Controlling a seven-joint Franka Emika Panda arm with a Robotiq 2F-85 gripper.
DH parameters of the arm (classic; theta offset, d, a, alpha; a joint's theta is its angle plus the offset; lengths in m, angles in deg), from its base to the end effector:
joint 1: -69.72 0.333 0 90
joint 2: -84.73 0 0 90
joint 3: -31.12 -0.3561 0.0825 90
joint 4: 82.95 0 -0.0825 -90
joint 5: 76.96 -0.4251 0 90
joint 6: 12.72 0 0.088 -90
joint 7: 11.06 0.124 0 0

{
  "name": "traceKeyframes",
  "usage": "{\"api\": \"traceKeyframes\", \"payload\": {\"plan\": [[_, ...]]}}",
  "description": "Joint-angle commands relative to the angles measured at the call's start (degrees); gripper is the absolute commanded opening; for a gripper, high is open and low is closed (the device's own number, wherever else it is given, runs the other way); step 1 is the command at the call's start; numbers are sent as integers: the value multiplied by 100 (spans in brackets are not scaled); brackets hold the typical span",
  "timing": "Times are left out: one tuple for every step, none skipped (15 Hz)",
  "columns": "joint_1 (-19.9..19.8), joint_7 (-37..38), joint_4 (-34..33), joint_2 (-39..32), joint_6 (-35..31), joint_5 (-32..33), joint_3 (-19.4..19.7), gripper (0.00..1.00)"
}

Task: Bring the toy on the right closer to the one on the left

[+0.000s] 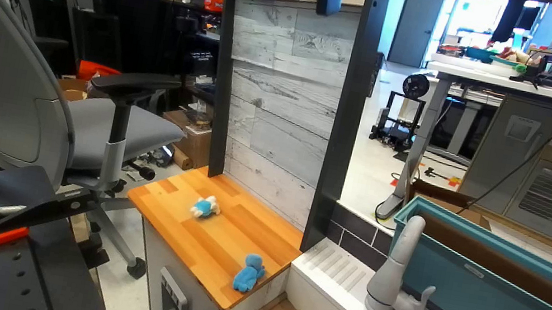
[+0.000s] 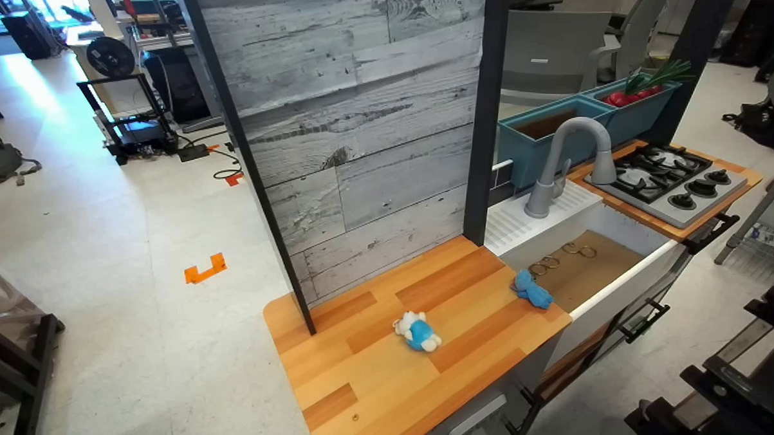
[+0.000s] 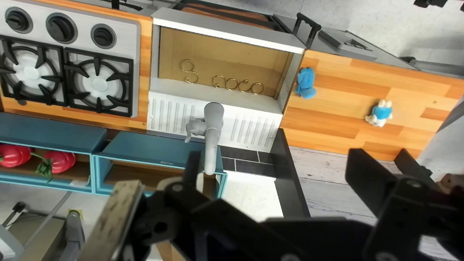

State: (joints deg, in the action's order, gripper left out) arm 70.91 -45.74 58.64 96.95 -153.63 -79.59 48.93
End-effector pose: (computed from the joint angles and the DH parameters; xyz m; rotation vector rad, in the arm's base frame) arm 0.4771 -0.1419 0.3837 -3.0870 -0.4393 -0.3341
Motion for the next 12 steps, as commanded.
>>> {"api": "traceKeyframes", "payload": {"plan": [[-138,-61,-132,-159,56,-86,-258,100],[-85,-118,-210,-268,47,-159,-292,100],[-61,-80,-305,-425,-4,-162,-359,100],[-20,-68,-429,-621,-32,-190,-444,100],[6,-88,-544,-803,-50,-232,-532,100],[30,-37,-677,-1013,-84,-217,-674,100],[30,-50,-794,-1212,-132,-245,-788,100],[46,-55,-941,-1429,-117,-323,-933,100],[31,-105,-1074,-1654,-134,-442,-1063,100],[26,-181,-1190,-1884,-144,-644,-1225,100],[10,-101,-1275,-2118,-276,-742,-1396,100],[-13,-58,-1372,-2330,-361,-829,-1558,100]]}}
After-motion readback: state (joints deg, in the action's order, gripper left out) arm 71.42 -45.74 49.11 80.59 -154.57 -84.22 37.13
